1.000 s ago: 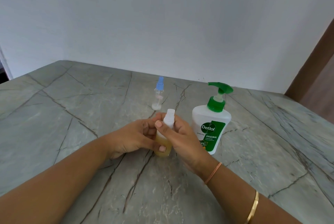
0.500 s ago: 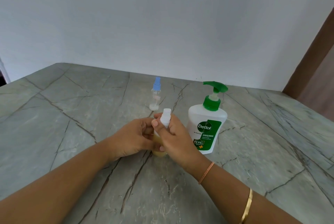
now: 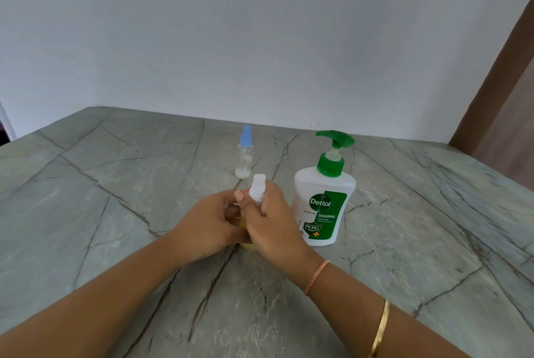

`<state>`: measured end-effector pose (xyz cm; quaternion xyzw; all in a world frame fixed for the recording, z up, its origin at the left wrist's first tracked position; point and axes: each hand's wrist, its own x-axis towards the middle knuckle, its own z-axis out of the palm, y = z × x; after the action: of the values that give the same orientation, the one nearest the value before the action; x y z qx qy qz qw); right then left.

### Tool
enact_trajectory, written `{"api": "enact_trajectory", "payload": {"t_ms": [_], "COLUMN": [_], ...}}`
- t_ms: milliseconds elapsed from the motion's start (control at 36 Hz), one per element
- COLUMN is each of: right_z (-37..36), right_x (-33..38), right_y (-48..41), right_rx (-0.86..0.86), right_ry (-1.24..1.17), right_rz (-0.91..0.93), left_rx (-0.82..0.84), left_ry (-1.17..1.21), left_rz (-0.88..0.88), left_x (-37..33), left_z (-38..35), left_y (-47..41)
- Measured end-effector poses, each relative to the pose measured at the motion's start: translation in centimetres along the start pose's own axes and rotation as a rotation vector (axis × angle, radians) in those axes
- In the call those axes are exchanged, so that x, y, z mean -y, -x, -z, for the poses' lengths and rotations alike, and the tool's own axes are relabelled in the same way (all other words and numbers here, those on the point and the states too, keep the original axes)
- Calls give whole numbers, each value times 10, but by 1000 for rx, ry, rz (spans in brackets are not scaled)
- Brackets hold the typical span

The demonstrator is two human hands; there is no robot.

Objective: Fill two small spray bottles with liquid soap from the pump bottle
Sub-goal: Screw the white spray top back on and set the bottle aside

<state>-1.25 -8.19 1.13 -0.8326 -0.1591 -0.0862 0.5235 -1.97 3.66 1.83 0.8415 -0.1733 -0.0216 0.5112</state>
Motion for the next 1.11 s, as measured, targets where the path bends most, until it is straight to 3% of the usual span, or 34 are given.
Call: {"api": "enact_trajectory", "payload": {"t_ms": [889,1111], "right_z": [-11,-6], "right_x": [2,4], "right_y": [1,0], "right_rx": [-141,-93], "right_ry": [5,-115], "right_rz": [-53,-115], "left_rx": [-163,-73], "left_ry": [-235,-186], "left_rz": [-73,-90], "left_x": [-3,-5], "left_z": [-8,-5], "left_y": [3,5]}}
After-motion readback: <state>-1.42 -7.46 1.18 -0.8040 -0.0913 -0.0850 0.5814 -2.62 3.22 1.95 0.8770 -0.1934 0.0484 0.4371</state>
